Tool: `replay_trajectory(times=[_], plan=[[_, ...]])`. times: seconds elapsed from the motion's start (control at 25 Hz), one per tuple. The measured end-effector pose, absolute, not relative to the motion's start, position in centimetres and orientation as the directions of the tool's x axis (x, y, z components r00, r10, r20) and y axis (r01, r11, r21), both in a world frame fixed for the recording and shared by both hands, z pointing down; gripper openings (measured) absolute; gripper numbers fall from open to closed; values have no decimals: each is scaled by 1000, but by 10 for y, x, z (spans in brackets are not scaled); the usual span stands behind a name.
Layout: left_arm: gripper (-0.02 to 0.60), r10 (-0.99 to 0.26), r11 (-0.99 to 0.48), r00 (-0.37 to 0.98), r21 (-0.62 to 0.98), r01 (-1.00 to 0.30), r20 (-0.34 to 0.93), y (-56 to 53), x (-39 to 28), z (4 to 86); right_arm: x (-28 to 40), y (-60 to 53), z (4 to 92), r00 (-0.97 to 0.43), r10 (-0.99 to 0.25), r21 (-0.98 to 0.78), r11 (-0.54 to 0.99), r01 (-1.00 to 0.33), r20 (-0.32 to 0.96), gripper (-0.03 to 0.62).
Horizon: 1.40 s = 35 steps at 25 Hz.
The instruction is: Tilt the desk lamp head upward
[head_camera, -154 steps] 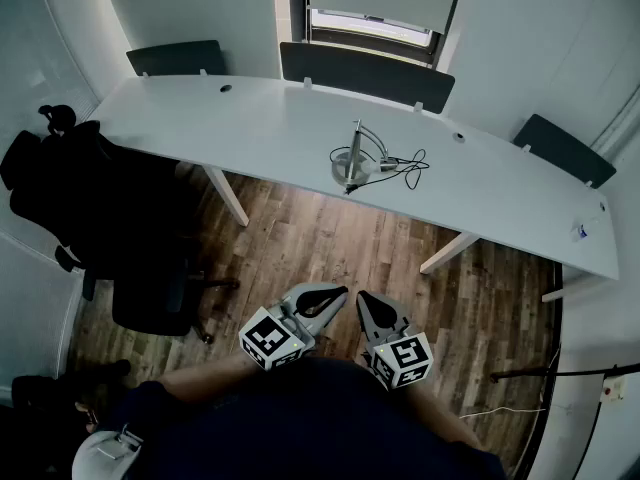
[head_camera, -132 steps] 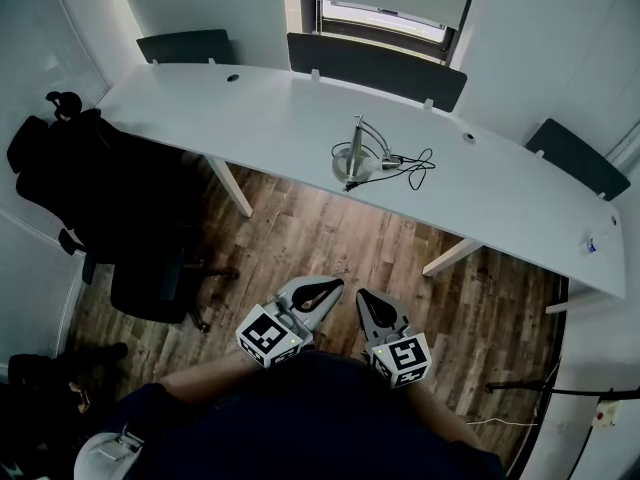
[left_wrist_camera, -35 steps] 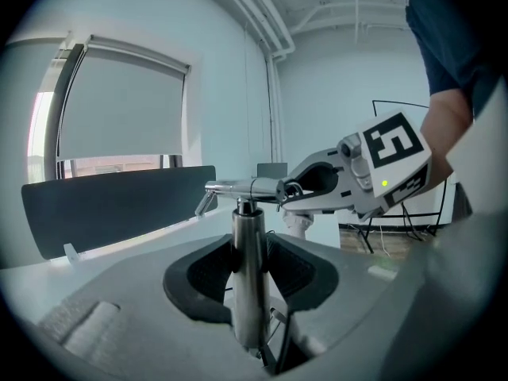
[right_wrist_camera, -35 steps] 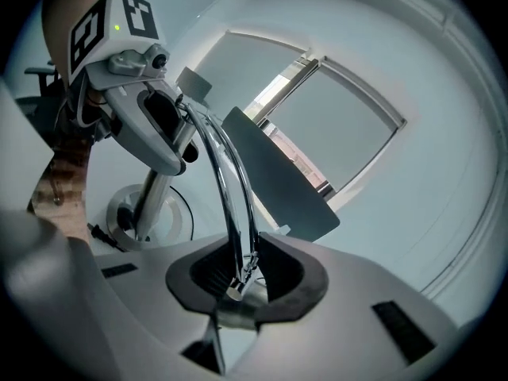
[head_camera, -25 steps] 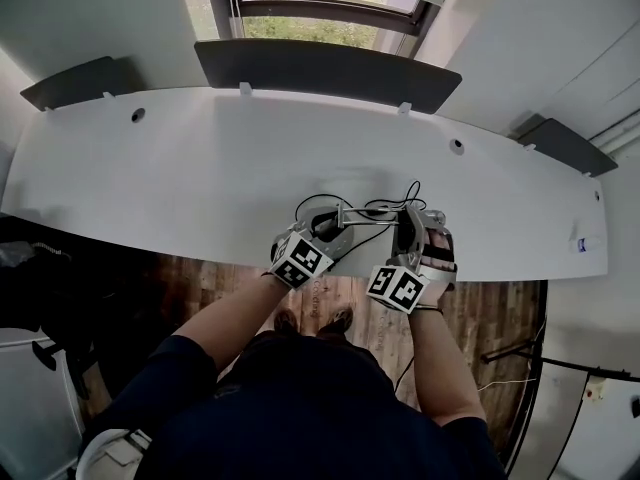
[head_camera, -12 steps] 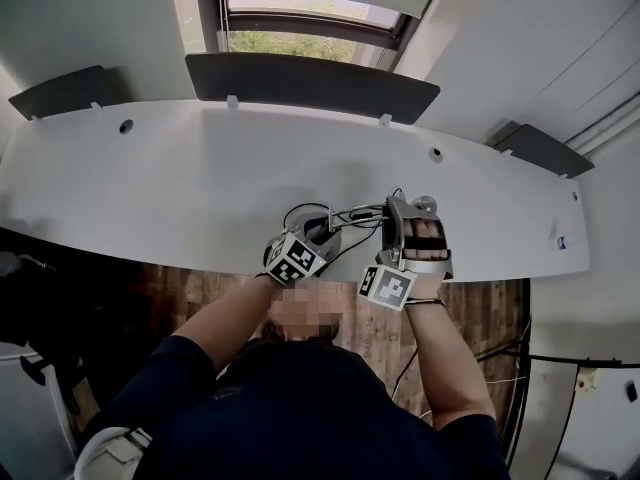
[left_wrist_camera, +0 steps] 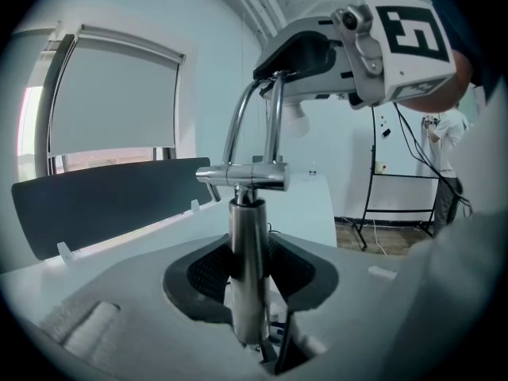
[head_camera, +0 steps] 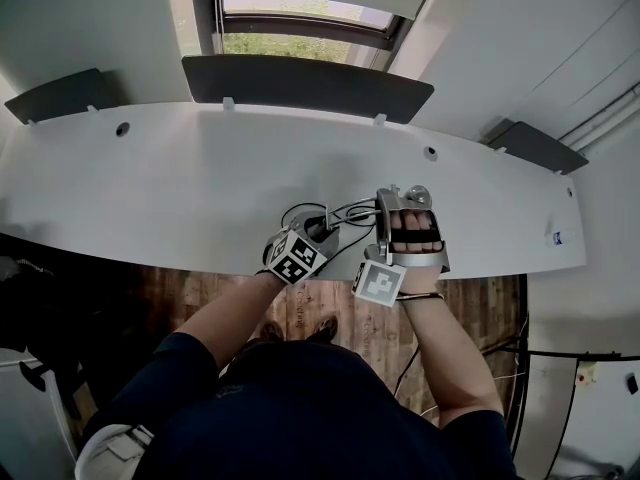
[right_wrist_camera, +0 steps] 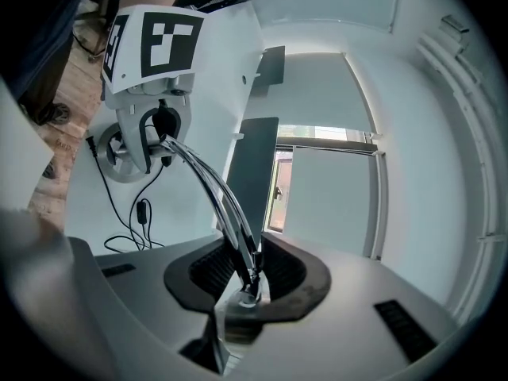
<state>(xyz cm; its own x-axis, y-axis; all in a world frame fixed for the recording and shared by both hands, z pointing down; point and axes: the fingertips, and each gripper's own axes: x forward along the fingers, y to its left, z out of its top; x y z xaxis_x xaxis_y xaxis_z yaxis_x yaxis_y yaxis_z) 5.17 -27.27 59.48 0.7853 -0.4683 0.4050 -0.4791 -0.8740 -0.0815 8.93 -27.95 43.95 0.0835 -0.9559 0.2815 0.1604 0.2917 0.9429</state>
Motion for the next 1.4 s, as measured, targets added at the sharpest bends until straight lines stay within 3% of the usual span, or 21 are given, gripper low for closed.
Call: replay_trajectory(times=[0.36,0.52,0.6,0.76,1.04,1.4], plan=[[132,-451,-888,788,-119,-445,419,-270,54,596,90,-280,443,92,-950,937,311,157,300,112],[155,-442,-895,788,-154,-419,428,-269,50,590,101,-273,466,98,-941,930,334,152,322,255],[173,-454,-890,790,-174,-421,411,-266,43,581,101,-264,457,89,-942,936,332,121,323,268],[173,-478,-878,800,-162,-451,362,-252,27,560,92,-241,422,38,-949,950,313,-14,313,269],[172,-515,-856,818,-98,-508,256,-217,3,507,78,-208,416,-69,-932,843,352,-407,355,264],[162,-517,-855,846,-30,-518,127,-183,-2,437,77,-190,427,-139,-912,634,371,-679,386,174]])
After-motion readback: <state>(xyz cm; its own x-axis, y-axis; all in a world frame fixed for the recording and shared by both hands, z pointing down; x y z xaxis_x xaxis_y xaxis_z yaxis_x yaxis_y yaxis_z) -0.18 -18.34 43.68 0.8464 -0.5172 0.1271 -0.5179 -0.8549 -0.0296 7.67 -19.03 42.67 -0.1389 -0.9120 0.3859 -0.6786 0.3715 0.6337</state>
